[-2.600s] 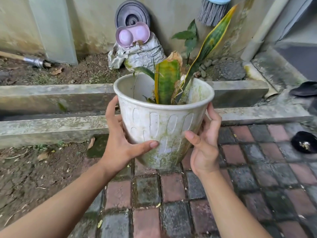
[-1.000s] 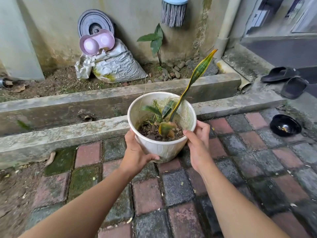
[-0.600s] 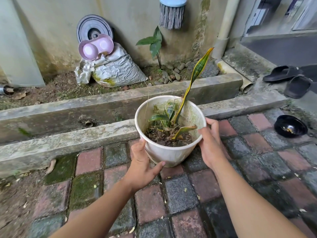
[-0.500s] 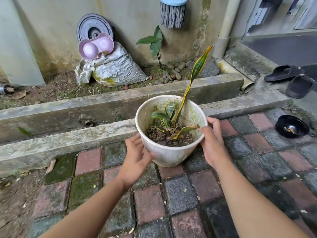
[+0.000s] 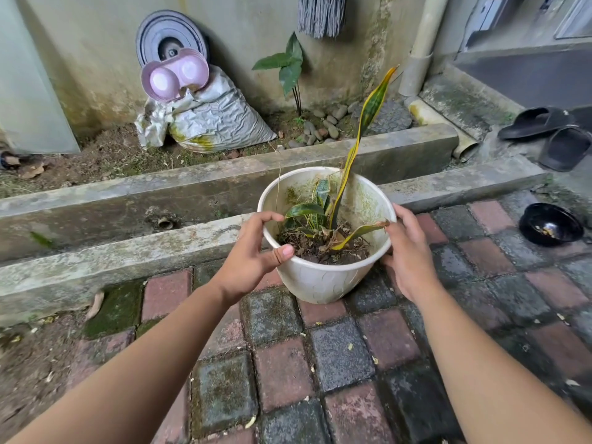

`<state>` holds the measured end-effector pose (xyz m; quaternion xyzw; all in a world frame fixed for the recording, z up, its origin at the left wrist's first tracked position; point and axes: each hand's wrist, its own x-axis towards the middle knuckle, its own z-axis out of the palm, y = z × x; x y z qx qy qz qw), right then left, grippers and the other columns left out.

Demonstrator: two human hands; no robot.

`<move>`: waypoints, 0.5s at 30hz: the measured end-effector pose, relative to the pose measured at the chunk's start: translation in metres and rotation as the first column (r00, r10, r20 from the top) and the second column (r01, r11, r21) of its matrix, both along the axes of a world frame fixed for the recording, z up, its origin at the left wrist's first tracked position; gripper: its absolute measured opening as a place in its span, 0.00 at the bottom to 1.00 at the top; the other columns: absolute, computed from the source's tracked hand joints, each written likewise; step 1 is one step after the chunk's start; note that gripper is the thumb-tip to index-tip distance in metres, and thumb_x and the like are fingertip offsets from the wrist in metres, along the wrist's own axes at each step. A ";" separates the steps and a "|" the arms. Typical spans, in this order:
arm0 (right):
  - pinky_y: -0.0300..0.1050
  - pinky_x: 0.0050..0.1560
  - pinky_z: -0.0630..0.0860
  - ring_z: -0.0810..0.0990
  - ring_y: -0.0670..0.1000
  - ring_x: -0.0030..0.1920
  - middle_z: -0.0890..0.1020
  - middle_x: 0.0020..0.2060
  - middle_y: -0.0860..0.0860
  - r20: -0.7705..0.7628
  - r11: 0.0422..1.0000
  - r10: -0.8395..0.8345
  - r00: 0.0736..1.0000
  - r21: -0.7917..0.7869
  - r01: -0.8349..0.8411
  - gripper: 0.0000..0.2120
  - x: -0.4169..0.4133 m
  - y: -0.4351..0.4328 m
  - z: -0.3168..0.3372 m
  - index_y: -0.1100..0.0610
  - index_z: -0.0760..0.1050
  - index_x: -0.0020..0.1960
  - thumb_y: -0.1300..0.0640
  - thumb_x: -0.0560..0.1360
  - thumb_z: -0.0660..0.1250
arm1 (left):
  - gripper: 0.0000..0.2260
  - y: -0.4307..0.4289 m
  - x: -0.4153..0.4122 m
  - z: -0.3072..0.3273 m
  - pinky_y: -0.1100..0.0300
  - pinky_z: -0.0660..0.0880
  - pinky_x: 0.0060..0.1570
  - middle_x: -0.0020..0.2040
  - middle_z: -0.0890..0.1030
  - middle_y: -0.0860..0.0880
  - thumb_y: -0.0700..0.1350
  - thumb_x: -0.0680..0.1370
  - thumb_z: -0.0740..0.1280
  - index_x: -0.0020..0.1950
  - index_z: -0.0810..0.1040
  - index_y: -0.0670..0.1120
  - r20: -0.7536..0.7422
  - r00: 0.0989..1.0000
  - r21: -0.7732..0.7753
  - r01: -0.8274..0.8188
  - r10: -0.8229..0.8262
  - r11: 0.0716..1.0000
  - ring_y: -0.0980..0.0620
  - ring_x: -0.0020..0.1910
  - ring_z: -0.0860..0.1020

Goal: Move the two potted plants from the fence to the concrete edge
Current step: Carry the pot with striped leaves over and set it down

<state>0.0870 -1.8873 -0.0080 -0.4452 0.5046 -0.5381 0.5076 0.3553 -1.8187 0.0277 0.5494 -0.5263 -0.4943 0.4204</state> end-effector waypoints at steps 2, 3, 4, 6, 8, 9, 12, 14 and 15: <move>0.66 0.72 0.76 0.82 0.57 0.67 0.85 0.65 0.52 0.038 0.991 -0.136 0.990 -0.005 0.137 0.14 0.010 0.005 -0.004 0.44 0.79 0.67 0.53 0.83 0.64 | 0.23 0.001 -0.004 -0.005 0.26 0.69 0.73 0.69 0.72 0.37 0.61 0.68 0.75 0.59 0.73 0.65 0.049 0.999 -0.050 -0.014 0.017 0.999 0.29 0.74 0.70; 0.64 0.72 0.76 0.82 0.54 0.67 0.85 0.65 0.50 0.071 0.983 -0.181 0.981 -0.010 0.182 0.13 0.014 0.011 -0.006 0.40 0.79 0.65 0.49 0.81 0.66 | 0.21 0.002 -0.008 -0.008 0.26 0.69 0.73 0.70 0.72 0.38 0.62 0.68 0.75 0.58 0.72 0.67 0.065 0.997 -0.076 -0.025 0.030 0.997 0.33 0.72 0.72; 0.58 0.72 0.77 0.82 0.50 0.67 0.85 0.65 0.47 0.089 0.979 -0.201 0.976 -0.024 0.204 0.15 0.018 0.019 -0.010 0.36 0.78 0.64 0.46 0.78 0.69 | 0.20 0.003 -0.011 -0.010 0.27 0.70 0.73 0.70 0.72 0.39 0.63 0.68 0.74 0.58 0.72 0.67 0.078 0.996 -0.098 -0.037 0.045 0.995 0.37 0.71 0.73; 0.42 0.67 0.78 0.80 0.42 0.67 0.82 0.68 0.41 0.066 0.977 -0.203 0.977 -0.052 0.206 0.22 0.028 0.032 -0.017 0.31 0.75 0.67 0.44 0.74 0.71 | 0.20 0.004 -0.012 -0.013 0.34 0.72 0.74 0.69 0.73 0.40 0.64 0.69 0.72 0.58 0.71 0.66 0.100 0.993 -0.134 -0.051 0.064 0.990 0.38 0.71 0.73; 0.33 0.62 0.77 0.78 0.38 0.68 0.80 0.68 0.35 0.039 0.977 -0.200 0.979 -0.074 0.202 0.25 0.032 0.036 -0.022 0.28 0.72 0.69 0.44 0.75 0.69 | 0.21 0.005 -0.013 -0.017 0.45 0.73 0.72 0.69 0.71 0.41 0.65 0.69 0.70 0.59 0.70 0.65 0.118 0.990 -0.154 -0.060 0.078 0.986 0.40 0.70 0.73; 0.35 0.64 0.76 0.78 0.39 0.69 0.80 0.68 0.35 0.026 0.973 -0.214 0.977 -0.084 0.215 0.24 0.031 0.033 -0.022 0.28 0.72 0.69 0.45 0.75 0.68 | 0.21 0.005 -0.015 -0.019 0.49 0.72 0.71 0.68 0.71 0.42 0.66 0.70 0.69 0.59 0.69 0.64 0.127 0.988 -0.161 -0.062 0.083 0.985 0.44 0.70 0.73; 0.58 0.75 0.71 0.77 0.52 0.72 0.79 0.71 0.48 -0.009 0.961 -0.236 0.972 -0.151 0.232 0.24 0.015 0.016 -0.020 0.34 0.75 0.69 0.49 0.74 0.63 | 0.24 0.006 -0.029 -0.025 0.59 0.65 0.69 0.63 0.66 0.50 0.69 0.71 0.67 0.61 0.67 0.60 0.200 0.978 -0.178 -0.024 0.060 0.984 0.56 0.65 0.70; 0.67 0.79 0.66 0.74 0.60 0.75 0.78 0.73 0.55 0.017 0.974 -0.171 0.985 -0.150 0.171 0.25 0.002 0.004 -0.017 0.40 0.76 0.70 0.51 0.73 0.63 | 0.24 0.005 -0.040 -0.028 0.64 0.62 0.68 0.60 0.63 0.51 0.66 0.73 0.69 0.62 0.66 0.55 0.237 0.970 -0.162 -0.009 0.048 0.987 0.53 0.64 0.67; 0.69 0.79 0.64 0.73 0.62 0.76 0.77 0.73 0.58 0.030 0.980 -0.136 0.990 -0.141 0.139 0.25 -0.003 -0.001 -0.016 0.42 0.76 0.70 0.51 0.73 0.63 | 0.23 0.004 -0.045 -0.029 0.67 0.62 0.66 0.59 0.63 0.51 0.64 0.74 0.69 0.61 0.67 0.54 0.236 0.970 -0.156 -0.016 0.053 0.988 0.54 0.63 0.65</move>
